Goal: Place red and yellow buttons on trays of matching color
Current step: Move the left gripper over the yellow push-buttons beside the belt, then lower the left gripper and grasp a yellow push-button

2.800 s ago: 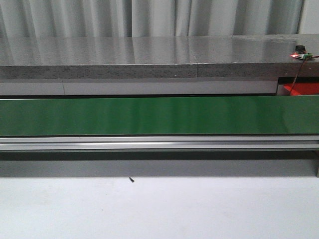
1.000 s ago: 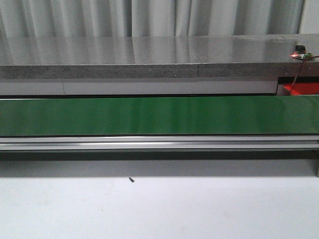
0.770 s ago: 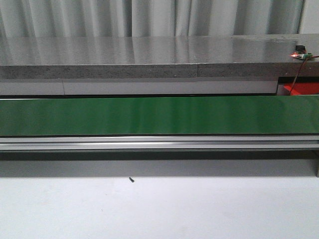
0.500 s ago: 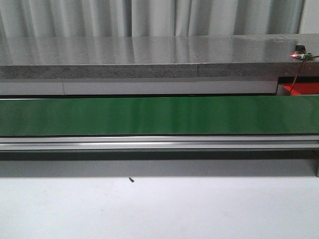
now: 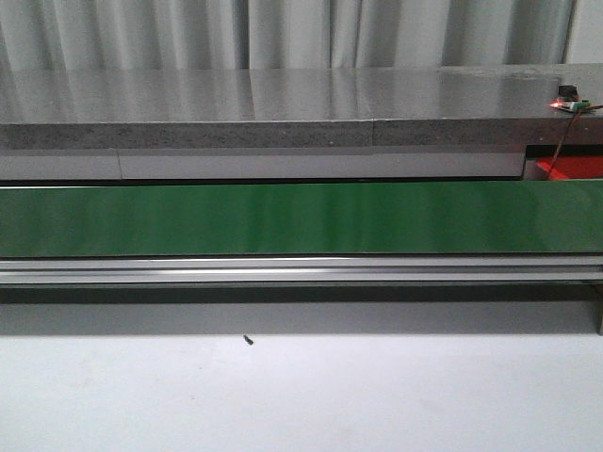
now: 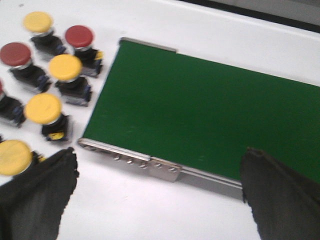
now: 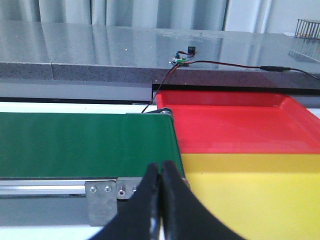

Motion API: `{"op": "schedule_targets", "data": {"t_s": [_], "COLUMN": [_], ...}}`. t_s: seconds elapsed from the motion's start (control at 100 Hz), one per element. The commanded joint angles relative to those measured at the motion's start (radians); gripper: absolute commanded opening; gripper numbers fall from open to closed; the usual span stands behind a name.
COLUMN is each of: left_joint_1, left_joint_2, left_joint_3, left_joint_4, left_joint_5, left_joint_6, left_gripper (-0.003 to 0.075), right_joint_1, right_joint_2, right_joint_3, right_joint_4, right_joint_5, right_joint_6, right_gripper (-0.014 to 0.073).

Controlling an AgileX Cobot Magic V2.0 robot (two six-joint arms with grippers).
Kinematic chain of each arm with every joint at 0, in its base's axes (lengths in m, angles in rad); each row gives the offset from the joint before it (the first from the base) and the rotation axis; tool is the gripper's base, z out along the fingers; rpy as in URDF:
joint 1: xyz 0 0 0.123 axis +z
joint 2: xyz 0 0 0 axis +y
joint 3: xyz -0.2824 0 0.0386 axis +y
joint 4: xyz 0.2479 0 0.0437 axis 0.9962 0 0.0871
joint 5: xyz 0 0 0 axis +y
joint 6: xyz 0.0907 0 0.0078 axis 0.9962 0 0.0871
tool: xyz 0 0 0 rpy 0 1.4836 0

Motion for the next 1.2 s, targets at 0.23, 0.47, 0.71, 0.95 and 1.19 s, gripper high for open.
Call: {"op": "schedule_targets", "data": {"t_s": [0.23, 0.47, 0.71, 0.95, 1.19], "left_joint_1": [0.285, 0.35, 0.35, 0.35, 0.35], "left_joint_2": [0.024, 0.147, 0.301, 0.441, 0.57], "left_joint_3": [-0.07, -0.071, -0.115, -0.18, -0.234], "left_joint_4": [-0.014, -0.017, -0.024, -0.022, -0.011], "left_joint_5": [0.062, 0.141, 0.127, 0.068, 0.063], "left_joint_6": [-0.015, -0.015, -0.015, -0.017, -0.017], "left_gripper": [0.0639, 0.0639, 0.0639, 0.0639, 0.0639], "right_joint_1": [-0.007, -0.007, -0.007, -0.007, -0.007], "right_joint_2": [-0.019, -0.019, -0.019, -0.019, -0.019], "right_joint_3": [-0.018, -0.018, -0.018, -0.018, -0.018], "right_joint_4": [-0.007, -0.007, -0.007, -0.007, -0.007], "right_joint_5": [-0.077, -0.077, -0.077, -0.077, -0.077], "right_joint_6": [-0.005, -0.005, -0.005, -0.005, -0.005], "right_gripper": [-0.0068, -0.0068, -0.0068, -0.0068, -0.0068]}}
